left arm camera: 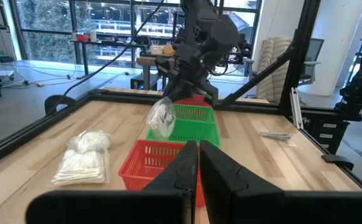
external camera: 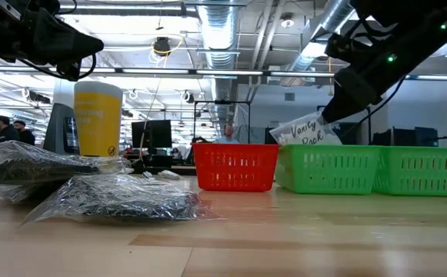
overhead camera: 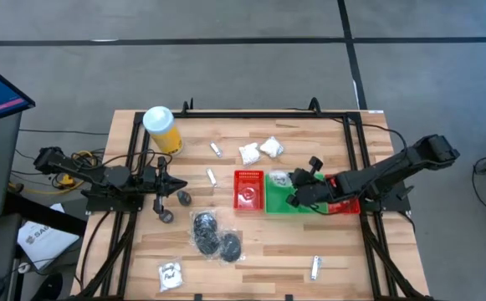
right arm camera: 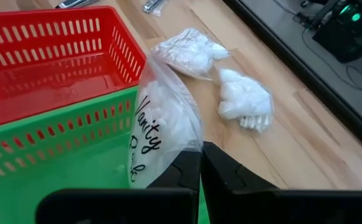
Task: Pick & Place Travel size toiletries
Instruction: Put the cotton pack into the left green bin
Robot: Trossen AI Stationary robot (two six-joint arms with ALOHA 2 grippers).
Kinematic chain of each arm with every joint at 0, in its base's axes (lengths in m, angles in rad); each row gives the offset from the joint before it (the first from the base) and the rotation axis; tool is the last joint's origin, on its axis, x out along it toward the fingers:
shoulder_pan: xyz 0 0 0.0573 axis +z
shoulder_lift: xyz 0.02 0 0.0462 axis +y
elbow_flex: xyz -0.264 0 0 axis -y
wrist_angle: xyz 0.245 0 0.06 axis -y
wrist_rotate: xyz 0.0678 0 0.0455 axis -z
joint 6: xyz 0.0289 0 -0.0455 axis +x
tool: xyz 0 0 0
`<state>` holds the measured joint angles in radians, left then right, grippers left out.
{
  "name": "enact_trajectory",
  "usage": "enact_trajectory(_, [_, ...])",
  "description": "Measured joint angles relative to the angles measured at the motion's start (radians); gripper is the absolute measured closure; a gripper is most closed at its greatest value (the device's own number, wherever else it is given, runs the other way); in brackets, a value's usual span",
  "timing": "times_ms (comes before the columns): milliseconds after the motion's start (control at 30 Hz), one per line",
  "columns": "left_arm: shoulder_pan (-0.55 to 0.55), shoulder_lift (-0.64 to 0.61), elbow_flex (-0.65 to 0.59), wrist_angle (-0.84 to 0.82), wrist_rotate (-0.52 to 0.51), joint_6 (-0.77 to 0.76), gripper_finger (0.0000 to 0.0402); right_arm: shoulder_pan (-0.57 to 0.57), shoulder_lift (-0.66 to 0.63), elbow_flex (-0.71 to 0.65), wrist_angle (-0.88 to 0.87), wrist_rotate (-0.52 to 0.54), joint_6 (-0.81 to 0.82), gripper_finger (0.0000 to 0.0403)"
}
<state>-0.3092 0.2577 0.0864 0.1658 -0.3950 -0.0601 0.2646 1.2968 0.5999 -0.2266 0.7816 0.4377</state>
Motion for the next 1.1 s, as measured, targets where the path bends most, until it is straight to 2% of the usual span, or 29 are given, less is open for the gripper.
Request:
enact_trajectory(200, [0.0, 0.0, 0.0, 0.0, 0.0, 0.0, 0.0389, -0.016, 0.017, -0.001, 0.008, -0.002, 0.001, 0.0403])
enact_trajectory(400, [0.0, 0.0, 0.0, 0.0, 0.0, 0.0, 0.0389, -0.02, 0.05, 0.0, 0.097, -0.018, -0.042, 0.0403])
enact_trajectory(867, [0.0, 0.0, 0.0, 0.0, 0.0, 0.0, 0.0389, -0.064, 0.05, 0.0, 0.075, -0.075, -0.055, 0.0402])
enact_trajectory(1100, [0.0, 0.0, 0.0, 0.0, 0.0, 0.0, 0.0389, -0.064, 0.051, 0.0, 0.044, -0.078, -0.048, 0.0385])
